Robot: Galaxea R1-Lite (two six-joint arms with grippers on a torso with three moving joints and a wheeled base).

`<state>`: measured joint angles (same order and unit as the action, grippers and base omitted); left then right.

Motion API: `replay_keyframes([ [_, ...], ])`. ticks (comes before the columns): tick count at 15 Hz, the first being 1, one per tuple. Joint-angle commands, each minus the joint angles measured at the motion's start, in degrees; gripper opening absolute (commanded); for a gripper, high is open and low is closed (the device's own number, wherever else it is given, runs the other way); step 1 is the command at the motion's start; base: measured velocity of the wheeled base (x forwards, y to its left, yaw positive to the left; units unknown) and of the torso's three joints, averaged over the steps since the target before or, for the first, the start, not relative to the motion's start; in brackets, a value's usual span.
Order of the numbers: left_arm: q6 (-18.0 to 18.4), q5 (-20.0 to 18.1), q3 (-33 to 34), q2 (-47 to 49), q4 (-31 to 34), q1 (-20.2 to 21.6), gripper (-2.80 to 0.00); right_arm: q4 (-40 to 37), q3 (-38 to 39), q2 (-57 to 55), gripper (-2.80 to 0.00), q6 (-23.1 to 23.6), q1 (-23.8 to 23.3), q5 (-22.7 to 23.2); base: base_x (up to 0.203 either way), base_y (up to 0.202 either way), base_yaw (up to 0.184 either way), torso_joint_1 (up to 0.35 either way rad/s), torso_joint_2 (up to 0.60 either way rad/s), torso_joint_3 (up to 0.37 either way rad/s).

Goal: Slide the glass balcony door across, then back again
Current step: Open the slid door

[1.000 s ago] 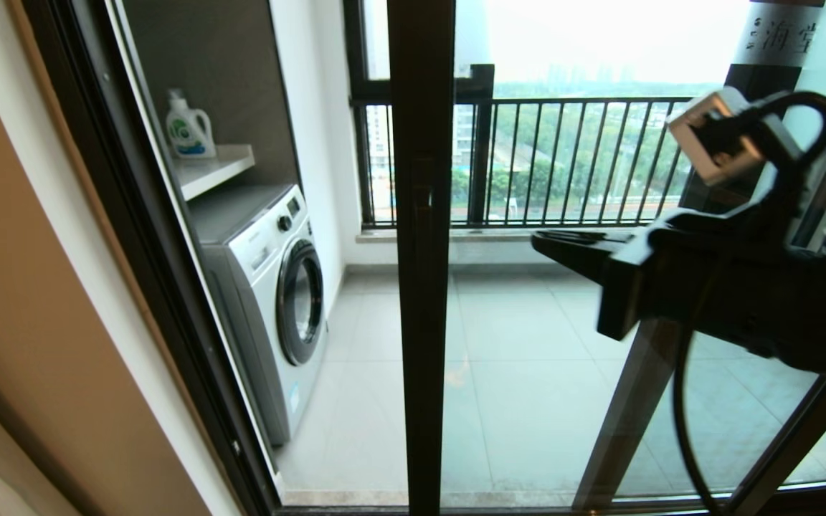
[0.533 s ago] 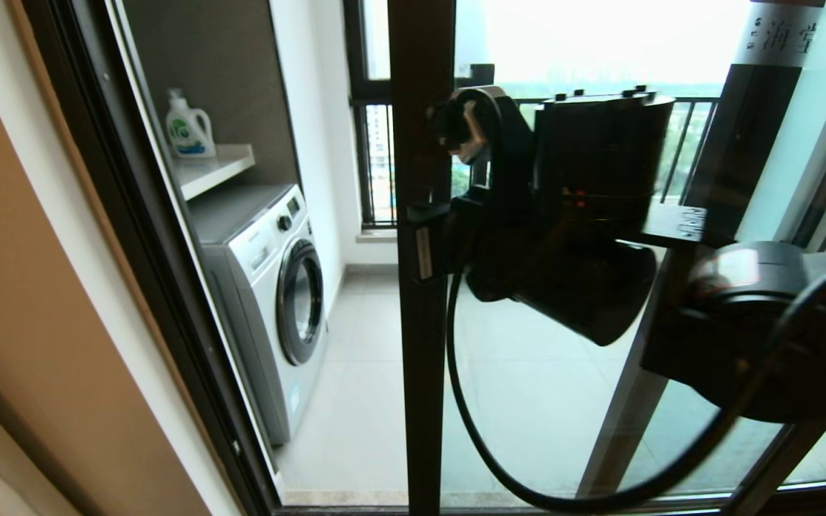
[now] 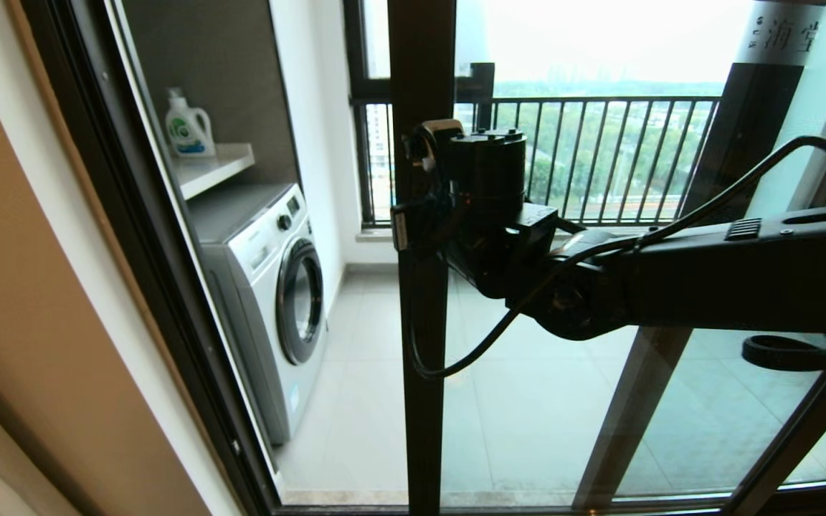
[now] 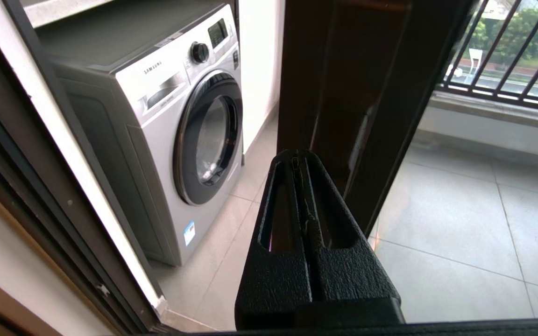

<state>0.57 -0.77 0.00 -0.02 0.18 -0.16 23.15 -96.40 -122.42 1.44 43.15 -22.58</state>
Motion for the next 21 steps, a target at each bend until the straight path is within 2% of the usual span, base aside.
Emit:
replay_keyframes([
  [1,0.0,0.0,0.0,0.1,0.0,0.0,-2.8,-0.9,-3.5,-3.3,-2.8,0.0,-0.2,-0.1,0.0,0.0,0.0,0.0,0.0,0.0],
  [7,0.0,0.0,0.0,0.1,0.0,0.0,-2.8,-5.5,-12.0,-6.4,-2.8,0.0,-0.6,-0.2,0.0,0.0,0.0,0.0,0.0,0.0],
  [13,0.0,0.1,0.0,0.1,0.0,0.0,-2.8,-5.4,-9.3,-5.0,-2.8,-1.0,-3.8,-0.5,0.0,0.0,0.0,0.0,0.0,0.0],
  [21,0.0,0.0,0.0,0.1,0.0,0.0,-2.8,-4.8,-4.8,-2.0,-2.8,-1.4,-5.5,-1.0,0.0,0.0,0.0,0.0,0.0,0.0],
])
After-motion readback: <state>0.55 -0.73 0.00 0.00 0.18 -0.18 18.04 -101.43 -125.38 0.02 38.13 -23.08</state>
